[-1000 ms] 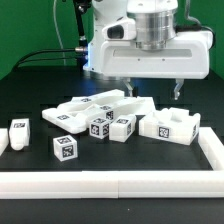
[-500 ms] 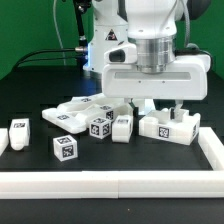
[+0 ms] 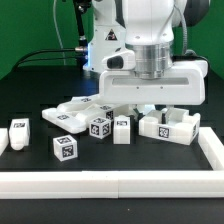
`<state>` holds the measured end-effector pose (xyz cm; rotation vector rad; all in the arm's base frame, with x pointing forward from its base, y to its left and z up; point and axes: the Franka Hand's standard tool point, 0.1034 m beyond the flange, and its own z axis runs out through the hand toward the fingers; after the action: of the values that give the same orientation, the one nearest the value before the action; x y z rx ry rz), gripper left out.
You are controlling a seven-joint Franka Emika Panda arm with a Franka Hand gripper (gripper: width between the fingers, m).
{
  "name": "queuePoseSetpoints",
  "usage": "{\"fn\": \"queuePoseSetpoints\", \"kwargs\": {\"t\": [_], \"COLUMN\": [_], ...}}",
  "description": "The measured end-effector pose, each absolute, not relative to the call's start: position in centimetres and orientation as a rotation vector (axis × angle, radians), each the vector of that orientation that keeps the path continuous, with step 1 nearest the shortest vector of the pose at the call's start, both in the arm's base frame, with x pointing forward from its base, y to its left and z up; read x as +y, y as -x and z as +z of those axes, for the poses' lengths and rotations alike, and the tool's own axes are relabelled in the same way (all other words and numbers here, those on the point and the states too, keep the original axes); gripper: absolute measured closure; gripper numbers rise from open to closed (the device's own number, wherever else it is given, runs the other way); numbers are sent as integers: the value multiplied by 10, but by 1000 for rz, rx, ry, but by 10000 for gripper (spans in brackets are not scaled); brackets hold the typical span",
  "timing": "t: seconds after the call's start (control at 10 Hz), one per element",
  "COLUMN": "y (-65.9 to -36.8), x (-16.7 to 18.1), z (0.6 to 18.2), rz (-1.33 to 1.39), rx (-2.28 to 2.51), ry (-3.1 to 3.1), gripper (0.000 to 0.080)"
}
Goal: Assemble chair
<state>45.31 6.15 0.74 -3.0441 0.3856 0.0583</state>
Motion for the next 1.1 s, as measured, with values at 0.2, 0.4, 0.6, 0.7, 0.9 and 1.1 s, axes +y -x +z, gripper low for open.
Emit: {"fn": "queuePoseSetpoints", "kwargs": {"t": [0.2,0.4,0.6,0.7,0.9,1.1], "y": [-453,-453,-469,-485,-502,-499], "x": [62,56,34,32,44,43], "z": [7,7,18,27,39,36], "rz": [58,58,67,62,34,43], "rx": [372,342,80,19,-24,-23], "ry": [3046,3053,3067,3062,3058,3058], "gripper": [701,771,771,771,771,771]}}
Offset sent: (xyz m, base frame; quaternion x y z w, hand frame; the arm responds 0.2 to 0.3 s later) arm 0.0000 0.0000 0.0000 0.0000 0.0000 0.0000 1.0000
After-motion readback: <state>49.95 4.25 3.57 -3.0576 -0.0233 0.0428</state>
